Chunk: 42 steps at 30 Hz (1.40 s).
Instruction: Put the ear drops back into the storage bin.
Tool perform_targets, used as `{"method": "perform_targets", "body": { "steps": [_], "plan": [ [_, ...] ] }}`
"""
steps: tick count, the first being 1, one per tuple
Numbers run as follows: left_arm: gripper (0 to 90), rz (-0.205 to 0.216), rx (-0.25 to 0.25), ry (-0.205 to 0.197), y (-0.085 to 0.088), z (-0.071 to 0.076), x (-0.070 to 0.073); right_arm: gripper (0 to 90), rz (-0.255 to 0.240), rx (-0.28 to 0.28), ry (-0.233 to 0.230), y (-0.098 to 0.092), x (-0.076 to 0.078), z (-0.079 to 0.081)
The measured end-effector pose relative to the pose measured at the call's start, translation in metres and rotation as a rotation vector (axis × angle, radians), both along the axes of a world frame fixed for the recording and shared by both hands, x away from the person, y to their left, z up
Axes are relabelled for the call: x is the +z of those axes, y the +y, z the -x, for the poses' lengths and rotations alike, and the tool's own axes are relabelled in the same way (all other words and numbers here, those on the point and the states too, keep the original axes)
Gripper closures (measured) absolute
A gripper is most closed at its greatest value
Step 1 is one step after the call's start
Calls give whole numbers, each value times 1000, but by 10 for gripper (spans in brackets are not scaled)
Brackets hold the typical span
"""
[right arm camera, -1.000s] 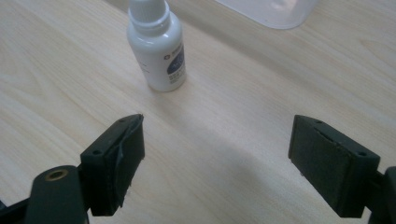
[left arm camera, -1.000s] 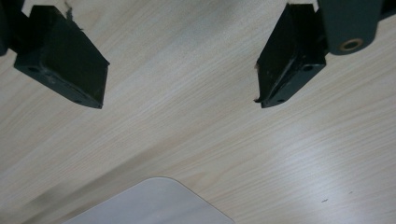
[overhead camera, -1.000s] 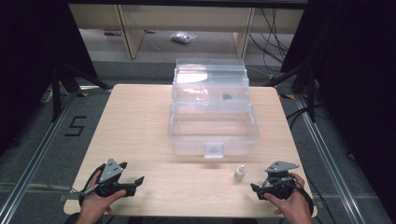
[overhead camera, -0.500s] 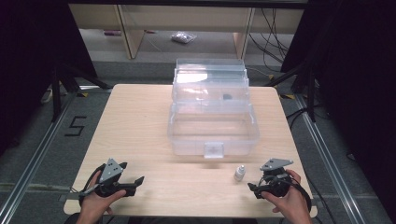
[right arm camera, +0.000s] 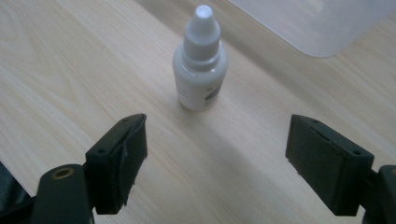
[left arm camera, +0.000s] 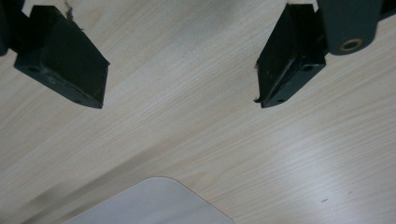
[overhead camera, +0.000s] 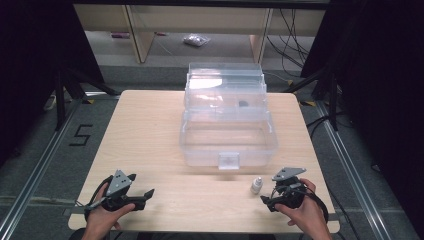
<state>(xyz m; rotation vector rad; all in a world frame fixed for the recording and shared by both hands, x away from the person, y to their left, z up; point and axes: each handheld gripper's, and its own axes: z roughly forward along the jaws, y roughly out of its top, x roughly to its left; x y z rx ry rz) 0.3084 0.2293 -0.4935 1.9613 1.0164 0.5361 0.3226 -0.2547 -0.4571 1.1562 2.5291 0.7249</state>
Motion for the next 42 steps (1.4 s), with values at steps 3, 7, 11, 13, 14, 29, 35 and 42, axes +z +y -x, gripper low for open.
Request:
{"method": "perform_targets", "body": {
  "steps": [3,7,11,13,14,29,35,42],
  "plan": [
    [160,0,0,0,0,0,0,220,17,24,2,5,2,-3],
    [160,-1,-1,1,0,0,0,223,34,53,20,11,4,-7],
    [160,-1,-1,1,0,0,0,234,73,68,33,21,3,-14],
    [160,-1,-1,1,0,0,0,236,80,80,37,23,3,-16],
    [160,-1,-1,1,0,0,0,242,77,79,49,25,3,-17],
    [160,-2,-5,7,0,0,0,323,160,138,118,40,2,-43],
    [160,-4,-11,4,0,0,0,384,184,152,133,43,1,-49],
    [160,0,-6,3,0,0,0,435,197,140,149,44,2,-52]
  ]
}}
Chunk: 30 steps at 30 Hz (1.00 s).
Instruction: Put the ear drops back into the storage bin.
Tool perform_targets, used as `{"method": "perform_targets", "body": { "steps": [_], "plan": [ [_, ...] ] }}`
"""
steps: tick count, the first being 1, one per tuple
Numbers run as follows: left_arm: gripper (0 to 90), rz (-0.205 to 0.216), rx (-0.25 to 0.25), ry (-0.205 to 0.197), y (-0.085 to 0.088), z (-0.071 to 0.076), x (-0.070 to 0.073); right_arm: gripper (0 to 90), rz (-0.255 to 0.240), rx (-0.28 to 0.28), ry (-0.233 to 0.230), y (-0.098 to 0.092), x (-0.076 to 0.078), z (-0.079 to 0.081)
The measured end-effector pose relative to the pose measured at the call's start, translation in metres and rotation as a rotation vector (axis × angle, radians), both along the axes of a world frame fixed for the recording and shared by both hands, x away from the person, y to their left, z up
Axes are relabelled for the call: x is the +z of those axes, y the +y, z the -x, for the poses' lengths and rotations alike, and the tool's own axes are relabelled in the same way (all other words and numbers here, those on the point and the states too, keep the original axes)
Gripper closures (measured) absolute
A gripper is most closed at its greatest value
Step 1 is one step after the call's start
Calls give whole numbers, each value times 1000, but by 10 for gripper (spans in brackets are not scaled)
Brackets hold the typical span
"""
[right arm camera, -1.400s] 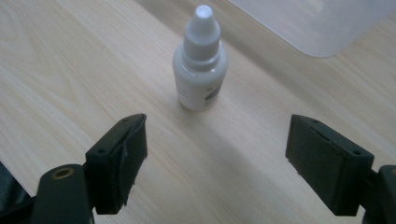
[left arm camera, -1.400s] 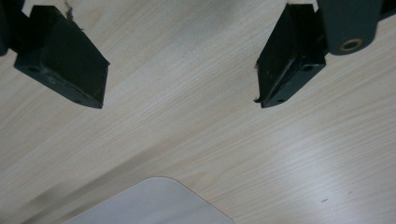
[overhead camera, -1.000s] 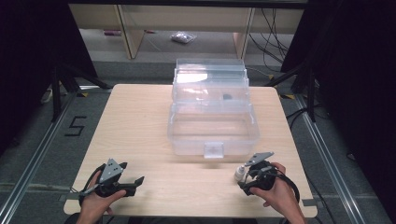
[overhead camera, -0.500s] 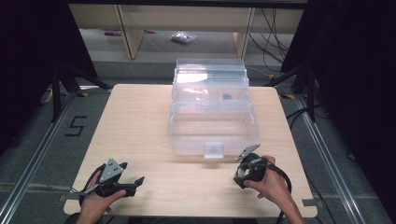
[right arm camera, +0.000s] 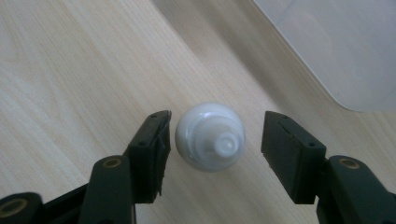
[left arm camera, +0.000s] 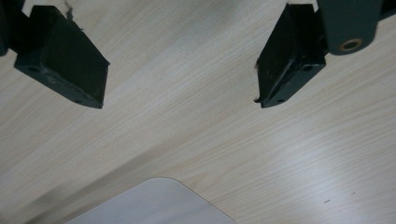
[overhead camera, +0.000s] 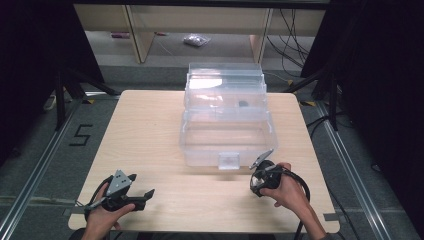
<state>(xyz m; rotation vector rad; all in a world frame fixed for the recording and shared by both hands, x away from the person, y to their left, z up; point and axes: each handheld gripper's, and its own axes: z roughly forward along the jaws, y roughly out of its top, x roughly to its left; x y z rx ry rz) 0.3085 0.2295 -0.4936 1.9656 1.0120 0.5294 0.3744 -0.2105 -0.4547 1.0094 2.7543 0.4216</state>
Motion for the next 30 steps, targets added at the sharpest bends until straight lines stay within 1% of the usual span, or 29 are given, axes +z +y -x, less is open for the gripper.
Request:
{"method": "perform_targets", "body": {
  "steps": [1,3,4,6,7,8,9,11,12,16,17,18,19,21,22,24,25,27,28,29,30],
  "plan": [
    [160,0,1,0,0,0,0,450,-6,23,-6,0,-1,-1],
    [160,2,2,0,0,0,0,459,-4,29,-9,1,-1,-2],
    [160,1,1,0,0,0,0,481,-3,24,2,1,-1,-1],
    [160,1,1,1,0,0,0,493,0,26,0,1,-1,-2],
    [160,2,1,0,0,0,0,506,-3,37,6,2,-2,-2],
    [160,2,1,0,0,0,0,514,-3,34,9,2,-2,-2],
    [160,3,1,0,0,0,0,551,-2,47,10,2,-4,-4],
    [160,2,1,0,0,0,0,565,-5,41,17,3,-4,-4],
    [160,3,2,0,0,0,0,591,-7,51,20,3,-4,-5],
    [160,2,1,1,0,0,0,600,-5,48,35,4,-4,-4],
    [160,3,1,0,0,0,0,601,1,55,25,4,-3,-5],
    [160,3,2,0,0,0,0,601,6,50,20,4,-2,-4],
    [160,2,1,0,0,0,0,601,2,57,16,3,-2,-5],
    [160,3,2,0,0,0,0,601,0,38,6,3,2,-4],
    [160,3,2,0,0,0,0,602,-3,62,-1,2,4,-5],
    [160,3,3,-1,0,0,0,601,-4,63,-5,1,9,-5],
    [160,2,2,-1,0,0,0,601,-1,56,-6,0,11,-4],
    [160,-1,1,1,0,0,0,601,-12,55,-3,1,15,-3],
    [160,-15,0,1,0,0,0,601,-16,65,-8,0,18,-3],
    [161,3,2,1,-1,0,0,601,-19,66,-3,0,21,-3],
    [160,2,2,3,0,0,0,601,-25,65,6,0,24,-2]
  ]
}}
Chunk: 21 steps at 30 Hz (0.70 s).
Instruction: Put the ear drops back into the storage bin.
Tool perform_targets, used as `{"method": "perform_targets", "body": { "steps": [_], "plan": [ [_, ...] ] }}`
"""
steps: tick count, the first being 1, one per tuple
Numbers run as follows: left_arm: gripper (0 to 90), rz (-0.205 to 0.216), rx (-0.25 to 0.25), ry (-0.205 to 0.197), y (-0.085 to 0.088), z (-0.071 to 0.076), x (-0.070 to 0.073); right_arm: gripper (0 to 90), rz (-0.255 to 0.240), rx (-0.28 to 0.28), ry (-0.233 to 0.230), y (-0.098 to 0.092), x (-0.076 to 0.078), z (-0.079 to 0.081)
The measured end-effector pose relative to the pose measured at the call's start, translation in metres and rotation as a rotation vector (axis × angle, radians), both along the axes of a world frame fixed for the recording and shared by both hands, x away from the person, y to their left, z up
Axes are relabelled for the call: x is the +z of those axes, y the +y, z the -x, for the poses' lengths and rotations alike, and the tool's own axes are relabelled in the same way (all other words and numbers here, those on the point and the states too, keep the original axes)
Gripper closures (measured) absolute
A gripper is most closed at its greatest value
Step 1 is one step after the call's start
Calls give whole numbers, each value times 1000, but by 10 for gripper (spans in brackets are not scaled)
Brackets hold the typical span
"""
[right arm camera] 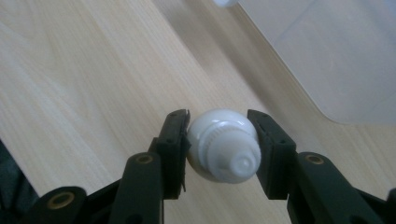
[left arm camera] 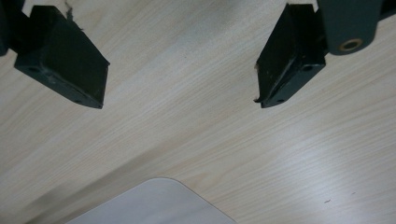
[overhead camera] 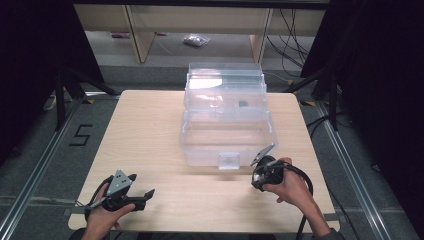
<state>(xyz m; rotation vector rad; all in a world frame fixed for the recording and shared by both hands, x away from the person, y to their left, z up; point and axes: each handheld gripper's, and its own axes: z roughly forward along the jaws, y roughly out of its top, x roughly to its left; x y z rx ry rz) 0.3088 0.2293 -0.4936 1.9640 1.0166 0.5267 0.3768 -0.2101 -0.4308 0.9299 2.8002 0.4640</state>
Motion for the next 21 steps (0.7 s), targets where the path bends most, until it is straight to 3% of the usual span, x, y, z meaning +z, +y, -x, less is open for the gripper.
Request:
{"method": "perform_targets", "body": {
  "steps": [2,12,13,21],
  "plan": [
    [160,6,2,-2,0,0,0,601,4,25,-16,-2,5,-2],
    [160,-1,0,-1,0,0,0,601,1,10,-8,-1,26,-8],
    [160,-1,1,-3,0,0,0,601,11,34,-19,-1,30,-9],
    [160,0,1,-3,0,0,0,601,5,39,-9,2,45,-12]
  ]
}}
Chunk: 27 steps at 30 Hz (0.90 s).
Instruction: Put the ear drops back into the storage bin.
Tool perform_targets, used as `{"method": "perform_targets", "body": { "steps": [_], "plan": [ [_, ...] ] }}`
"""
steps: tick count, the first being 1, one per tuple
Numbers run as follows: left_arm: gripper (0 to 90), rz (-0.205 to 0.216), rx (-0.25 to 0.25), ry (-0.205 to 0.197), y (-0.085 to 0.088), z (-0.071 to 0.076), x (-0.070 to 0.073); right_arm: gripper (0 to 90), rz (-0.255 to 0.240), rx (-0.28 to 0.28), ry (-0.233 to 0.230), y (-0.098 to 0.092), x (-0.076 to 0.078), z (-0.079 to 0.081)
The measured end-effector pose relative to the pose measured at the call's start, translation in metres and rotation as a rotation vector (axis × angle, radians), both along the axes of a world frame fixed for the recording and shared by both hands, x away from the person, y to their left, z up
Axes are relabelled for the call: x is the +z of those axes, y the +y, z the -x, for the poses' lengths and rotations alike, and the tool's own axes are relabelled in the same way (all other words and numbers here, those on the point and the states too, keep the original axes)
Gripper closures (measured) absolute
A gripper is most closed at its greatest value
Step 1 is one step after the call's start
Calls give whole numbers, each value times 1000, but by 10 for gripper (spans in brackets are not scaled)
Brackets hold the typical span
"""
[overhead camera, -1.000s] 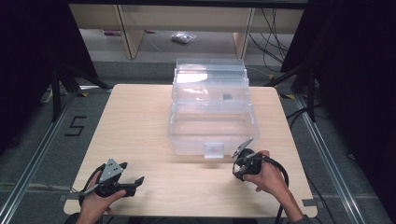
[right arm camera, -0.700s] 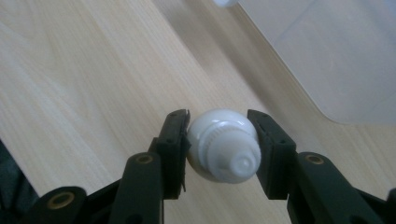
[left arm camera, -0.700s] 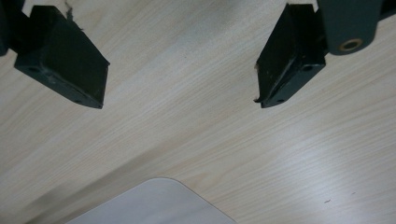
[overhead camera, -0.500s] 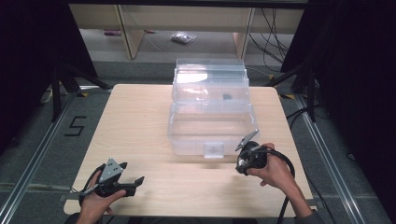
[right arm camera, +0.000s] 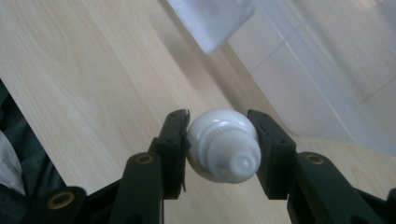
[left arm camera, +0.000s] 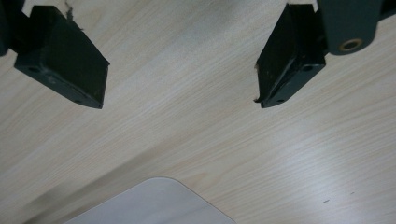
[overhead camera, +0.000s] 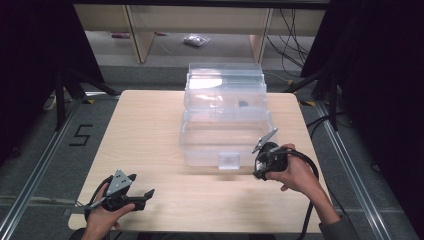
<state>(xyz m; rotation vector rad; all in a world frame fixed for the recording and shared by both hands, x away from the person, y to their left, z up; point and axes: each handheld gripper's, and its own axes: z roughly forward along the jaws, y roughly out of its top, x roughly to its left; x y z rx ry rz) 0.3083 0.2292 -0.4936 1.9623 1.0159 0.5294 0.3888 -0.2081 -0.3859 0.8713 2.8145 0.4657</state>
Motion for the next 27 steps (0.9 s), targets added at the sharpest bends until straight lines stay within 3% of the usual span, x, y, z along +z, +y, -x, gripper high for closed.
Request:
{"method": "perform_targets", "body": {
  "steps": [27],
  "plan": [
    [160,3,-1,3,0,0,0,602,-26,23,11,6,49,-19]
  ]
}}
